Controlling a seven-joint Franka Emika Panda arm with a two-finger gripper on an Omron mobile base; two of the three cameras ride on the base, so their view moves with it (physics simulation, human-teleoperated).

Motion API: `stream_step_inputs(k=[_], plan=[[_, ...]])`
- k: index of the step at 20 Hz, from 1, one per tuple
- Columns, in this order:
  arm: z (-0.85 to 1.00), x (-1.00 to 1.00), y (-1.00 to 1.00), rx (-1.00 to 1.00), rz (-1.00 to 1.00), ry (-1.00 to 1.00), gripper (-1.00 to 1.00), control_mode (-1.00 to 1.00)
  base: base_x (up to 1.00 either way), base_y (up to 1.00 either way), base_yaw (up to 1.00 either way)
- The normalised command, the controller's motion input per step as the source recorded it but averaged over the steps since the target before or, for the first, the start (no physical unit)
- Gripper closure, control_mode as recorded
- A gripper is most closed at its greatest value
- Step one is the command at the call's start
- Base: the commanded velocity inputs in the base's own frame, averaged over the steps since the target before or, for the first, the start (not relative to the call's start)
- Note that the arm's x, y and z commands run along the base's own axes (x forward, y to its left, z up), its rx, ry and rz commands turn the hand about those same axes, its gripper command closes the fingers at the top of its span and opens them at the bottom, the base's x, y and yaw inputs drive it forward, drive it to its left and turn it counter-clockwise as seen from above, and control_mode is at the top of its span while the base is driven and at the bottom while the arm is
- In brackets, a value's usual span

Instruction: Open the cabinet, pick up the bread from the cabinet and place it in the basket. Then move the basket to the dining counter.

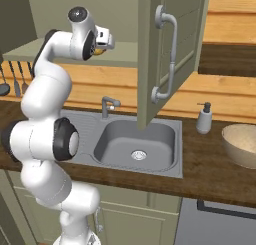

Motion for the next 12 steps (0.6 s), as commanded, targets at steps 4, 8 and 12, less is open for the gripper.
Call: stream_step_inputs(k=[4, 8, 12], plan=[[0.00, 0.20, 0.07, 0.00, 0.00, 0.00, -1.00, -1.00, 0.00, 0.00, 0.00], [0.00, 0.18, 0.09, 0.00, 0.00, 0.00, -1.00, -1.00, 0.00, 0.00, 0.00], [-0.01, 0.23, 0.01, 0.00, 0.00, 0.00, -1.00, -1.00, 0.00, 0.00, 0.00]])
